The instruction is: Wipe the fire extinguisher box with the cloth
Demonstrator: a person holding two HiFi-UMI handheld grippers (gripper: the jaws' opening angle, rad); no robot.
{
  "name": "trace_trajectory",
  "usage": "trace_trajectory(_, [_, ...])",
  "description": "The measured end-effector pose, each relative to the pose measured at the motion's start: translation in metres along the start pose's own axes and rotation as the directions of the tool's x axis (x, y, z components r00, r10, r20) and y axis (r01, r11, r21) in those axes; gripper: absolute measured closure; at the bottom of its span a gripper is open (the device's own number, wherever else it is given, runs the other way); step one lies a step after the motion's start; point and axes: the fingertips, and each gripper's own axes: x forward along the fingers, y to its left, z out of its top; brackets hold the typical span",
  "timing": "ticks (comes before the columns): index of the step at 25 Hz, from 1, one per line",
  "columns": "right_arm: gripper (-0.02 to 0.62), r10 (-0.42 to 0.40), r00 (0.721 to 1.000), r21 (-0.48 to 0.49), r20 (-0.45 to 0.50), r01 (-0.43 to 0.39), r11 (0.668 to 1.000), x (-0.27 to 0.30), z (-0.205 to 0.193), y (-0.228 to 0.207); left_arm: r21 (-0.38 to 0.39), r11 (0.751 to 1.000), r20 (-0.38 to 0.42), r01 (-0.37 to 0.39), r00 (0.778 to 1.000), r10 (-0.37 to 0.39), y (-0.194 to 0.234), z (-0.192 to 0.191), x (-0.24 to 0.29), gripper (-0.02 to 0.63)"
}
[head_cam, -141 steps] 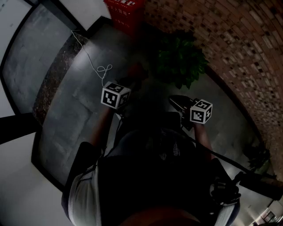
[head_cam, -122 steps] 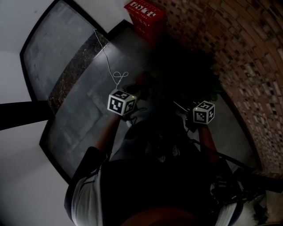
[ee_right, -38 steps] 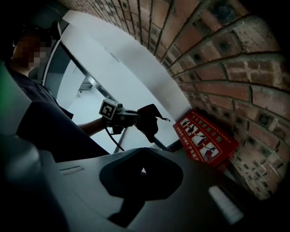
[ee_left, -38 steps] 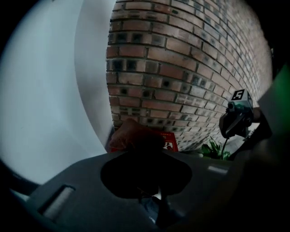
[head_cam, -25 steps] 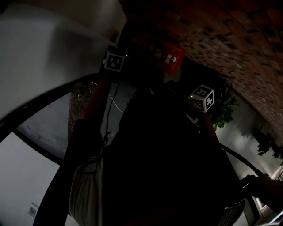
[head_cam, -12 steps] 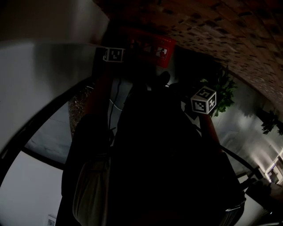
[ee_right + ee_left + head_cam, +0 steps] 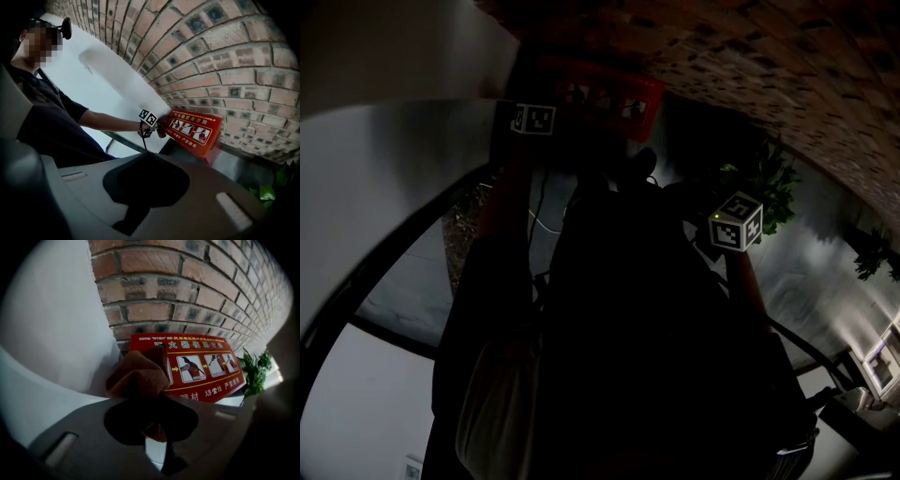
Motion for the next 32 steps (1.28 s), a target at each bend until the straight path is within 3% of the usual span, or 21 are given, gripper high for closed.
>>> trace_trajectory(6, [0.597, 0.016, 1.0, 0.001, 0.002, -0.016, 1.0, -0.003, 0.001, -0.011, 0.054, 0.999, -0.074, 0.007, 0.997, -0.003, -0.006, -0.001, 0.004, 0.557])
trace_trajectory(11, [0.597, 0.041, 0.999, -0.008, 0.005, -0.041, 0.999, -0.005, 0.004, -0.015, 0.082, 0.991, -0.116, 0.11, 0.988, -0.1, -0.053, -0.006, 0.002, 0.557])
trace_trajectory(15, [0.597, 0.044, 0.999, 0.009, 0.004, -0.044, 0.999, -0.012, -0.006, -0.022, 0.109, 0.99, -0.083, 0.093, 0.993, -0.084, -0.08, -0.003, 0.011, 0.557])
trace_trajectory(18, [0.597, 0.041, 0.999, 0.005, -0.002, -0.041, 0.999, -0.019, -0.017, -0.03, 0.112, 0.988, -0.106, 0.106, 0.99, -0.094, -0.096, -0.001, 0.004, 0.557])
trace_trajectory(24, [0.597, 0.043, 0.999, 0.013, 0.014, -0.043, 0.999, -0.032, -0.029, -0.041, 0.2, 0.972, -0.123, 0.127, 0.987, -0.104, -0.147, 0.004, 0.003, 0.557])
trace_trajectory(28, [0.597, 0.036, 0.998, 0.012, 0.042, -0.036, 0.999, -0.047, -0.032, -0.05, 0.251, 0.964, -0.123, 0.082, 0.991, -0.052, -0.16, 0.009, 0.005, 0.557])
trace_trajectory(32, [0.597, 0.041, 0.998, 0.012, 0.051, -0.042, 0.999, -0.062, -0.038, -0.057, 0.236, 0.969, -0.14, 0.08, 0.989, -0.047, -0.169, 0.008, 0.004, 0.557])
